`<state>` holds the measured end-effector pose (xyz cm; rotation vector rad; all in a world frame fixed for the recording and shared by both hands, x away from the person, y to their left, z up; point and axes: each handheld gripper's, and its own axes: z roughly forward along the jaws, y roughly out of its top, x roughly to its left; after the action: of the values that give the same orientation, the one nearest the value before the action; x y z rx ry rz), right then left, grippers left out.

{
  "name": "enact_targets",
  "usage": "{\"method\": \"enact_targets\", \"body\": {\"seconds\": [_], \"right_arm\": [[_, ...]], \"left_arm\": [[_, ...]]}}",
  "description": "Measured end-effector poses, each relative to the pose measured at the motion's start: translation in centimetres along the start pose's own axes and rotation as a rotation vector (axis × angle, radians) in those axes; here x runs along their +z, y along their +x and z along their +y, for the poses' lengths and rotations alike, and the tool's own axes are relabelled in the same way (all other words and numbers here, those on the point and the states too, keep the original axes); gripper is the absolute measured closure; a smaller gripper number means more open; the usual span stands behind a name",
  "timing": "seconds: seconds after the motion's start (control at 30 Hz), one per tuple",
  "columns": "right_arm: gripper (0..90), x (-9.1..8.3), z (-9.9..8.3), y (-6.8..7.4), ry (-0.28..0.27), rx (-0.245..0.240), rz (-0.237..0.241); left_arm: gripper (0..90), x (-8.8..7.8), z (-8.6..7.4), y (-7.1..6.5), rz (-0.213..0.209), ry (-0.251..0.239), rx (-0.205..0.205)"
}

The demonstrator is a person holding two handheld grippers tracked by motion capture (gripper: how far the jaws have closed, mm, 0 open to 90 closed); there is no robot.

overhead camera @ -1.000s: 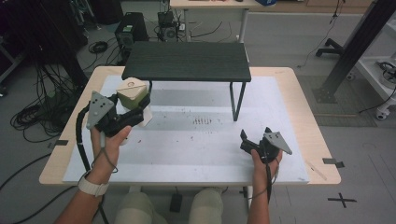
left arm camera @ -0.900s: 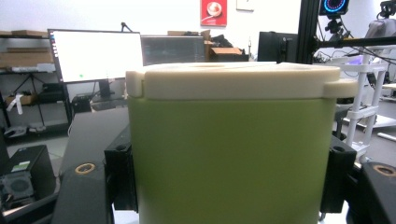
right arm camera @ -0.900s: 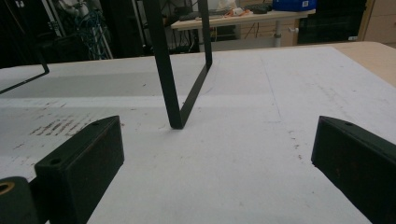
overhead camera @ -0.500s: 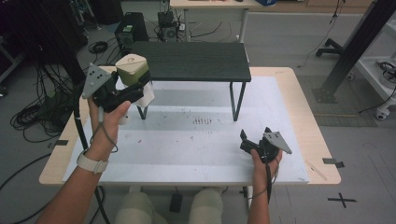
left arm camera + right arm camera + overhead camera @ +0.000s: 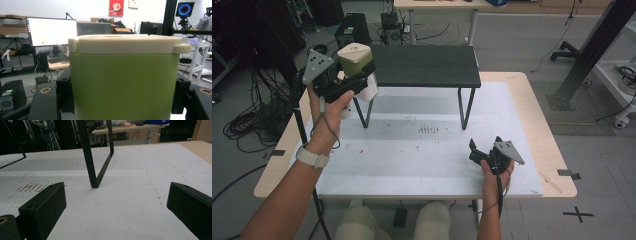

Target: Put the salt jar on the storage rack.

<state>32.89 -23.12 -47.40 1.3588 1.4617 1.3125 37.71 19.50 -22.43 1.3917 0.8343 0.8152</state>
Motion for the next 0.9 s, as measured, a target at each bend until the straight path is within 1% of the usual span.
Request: {"method": "enact_targets", "body": {"seconds": [0.07,0.13,0.23,0.4,0.47,0.5,0.63,0.73,0.77,0.8,0.83,0.9], "right_arm": [[2.6,0.0,0.0,0.0,0.0,0.0,0.0],[2.5,0.0,0.0,0.0,0.002,0.002,-0.001],[2.6,0.0,0.0,0.0,0.004,0.002,-0.001],[2.6,0.0,0.0,0.1,0.011,-0.001,0.003],[2.6,0.0,0.0,0.1,0.011,0.0,0.003],[2.6,0.0,0.0,0.1,0.011,0.0,0.003],[2.6,0.0,0.0,0.0,0.007,0.008,0.002],[2.6,0.0,0.0,0.0,0.008,0.007,0.001],[2.6,0.0,0.0,0.0,0.008,0.006,0.001],[2.6,0.0,0.0,0.0,0.008,0.006,0.001],[2.6,0.0,0.0,0.0,0.009,0.007,0.0],[2.6,0.0,0.0,0.0,0.011,0.005,-0.001]], "left_arm": [[29.6,0.7,0.5,0.0,0.006,0.004,0.014],[29.6,0.9,0.6,0.0,0.007,0.004,0.014],[29.7,1.7,1.0,-0.1,0.005,0.005,0.015],[29.7,3.2,1.6,-0.2,0.006,0.011,0.032],[29.7,4.2,1.9,-0.3,0.003,0.011,0.02],[29.7,4.2,1.9,-0.3,0.003,0.011,0.02],[29.7,5.5,2.4,-0.4,0.007,0.019,0.02],[29.7,6.6,2.7,-0.1,0.009,0.013,-0.02],[29.7,7.3,2.8,0.0,0.011,0.013,-0.031],[29.7,7.3,2.8,0.0,0.011,0.013,-0.031],[29.7,7.6,2.8,0.0,0.015,0.016,-0.03],[29.7,8.3,2.9,0.0,0.023,0.024,-0.017]]}}
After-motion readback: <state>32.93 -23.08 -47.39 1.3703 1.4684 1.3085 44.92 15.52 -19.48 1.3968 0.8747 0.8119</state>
